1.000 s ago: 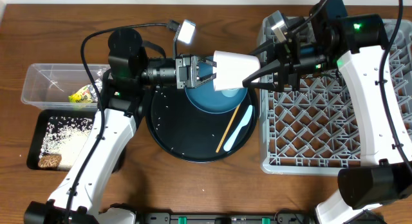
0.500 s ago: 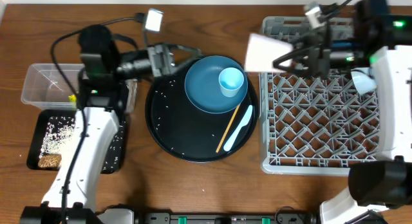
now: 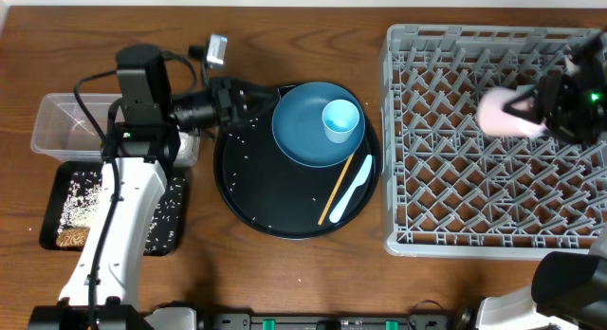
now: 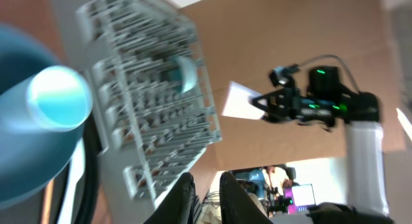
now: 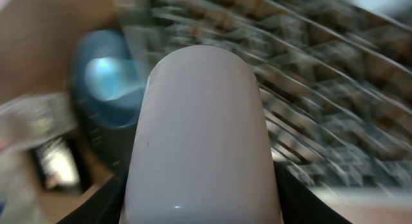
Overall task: Sort waste into correct bins and load items into the dishwasher rack
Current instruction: 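Carry the pink cup right and set it in the dish rack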
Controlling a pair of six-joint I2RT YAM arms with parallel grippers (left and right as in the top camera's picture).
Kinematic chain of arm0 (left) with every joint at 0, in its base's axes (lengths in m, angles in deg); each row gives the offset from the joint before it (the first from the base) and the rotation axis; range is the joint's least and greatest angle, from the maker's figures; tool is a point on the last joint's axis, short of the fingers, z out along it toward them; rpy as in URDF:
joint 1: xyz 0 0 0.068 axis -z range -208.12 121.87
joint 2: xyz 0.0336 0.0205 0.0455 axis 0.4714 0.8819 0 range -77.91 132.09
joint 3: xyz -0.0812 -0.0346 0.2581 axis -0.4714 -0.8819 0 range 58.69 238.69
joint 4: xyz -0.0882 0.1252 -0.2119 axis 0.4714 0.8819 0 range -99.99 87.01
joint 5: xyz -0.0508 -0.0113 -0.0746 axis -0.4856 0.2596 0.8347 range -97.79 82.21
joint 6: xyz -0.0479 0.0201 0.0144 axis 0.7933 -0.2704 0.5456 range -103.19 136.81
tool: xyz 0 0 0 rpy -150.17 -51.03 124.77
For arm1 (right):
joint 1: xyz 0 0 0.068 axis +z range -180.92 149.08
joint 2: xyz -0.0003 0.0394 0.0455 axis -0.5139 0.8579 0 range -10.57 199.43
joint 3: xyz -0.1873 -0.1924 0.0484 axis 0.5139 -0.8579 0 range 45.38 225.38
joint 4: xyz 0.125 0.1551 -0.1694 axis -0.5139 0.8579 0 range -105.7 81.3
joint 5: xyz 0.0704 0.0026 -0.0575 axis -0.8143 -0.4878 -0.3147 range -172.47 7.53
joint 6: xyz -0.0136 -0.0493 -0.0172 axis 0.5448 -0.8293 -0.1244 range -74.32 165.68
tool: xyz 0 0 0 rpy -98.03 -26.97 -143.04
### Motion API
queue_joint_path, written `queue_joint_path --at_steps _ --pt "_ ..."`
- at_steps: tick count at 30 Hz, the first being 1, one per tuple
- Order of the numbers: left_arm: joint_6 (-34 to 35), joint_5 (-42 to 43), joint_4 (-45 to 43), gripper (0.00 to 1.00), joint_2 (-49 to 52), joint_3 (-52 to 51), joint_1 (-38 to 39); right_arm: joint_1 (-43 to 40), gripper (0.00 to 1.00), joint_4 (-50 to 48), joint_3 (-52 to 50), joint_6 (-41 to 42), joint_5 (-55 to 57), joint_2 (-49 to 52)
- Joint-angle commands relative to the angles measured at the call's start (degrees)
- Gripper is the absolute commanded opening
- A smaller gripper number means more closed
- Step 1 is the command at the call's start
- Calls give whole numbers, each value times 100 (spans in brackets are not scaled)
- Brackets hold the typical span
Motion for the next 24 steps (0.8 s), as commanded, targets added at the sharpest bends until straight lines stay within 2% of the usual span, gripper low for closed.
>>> queue_joint_path --at_steps 1,7,13,17,24 --pt "-957 -420 540 17 -7 33 -4 -125 33 103 20 848 1576 -103" --pt "-1869 -511 1759 17 -11 31 57 -297 32 393 -13 1169 2695 -94" --pt "-2529 -1443 3014 16 -11 31 273 -538 31 391 -26 1182 2787 -72" --pt "-2767 -1821 3418 16 -11 31 442 -673 27 382 -87 1180 2885 -68" --pt "-2774 -2430 3851 16 -11 31 715 -896 29 59 -457 1137 2955 -66"
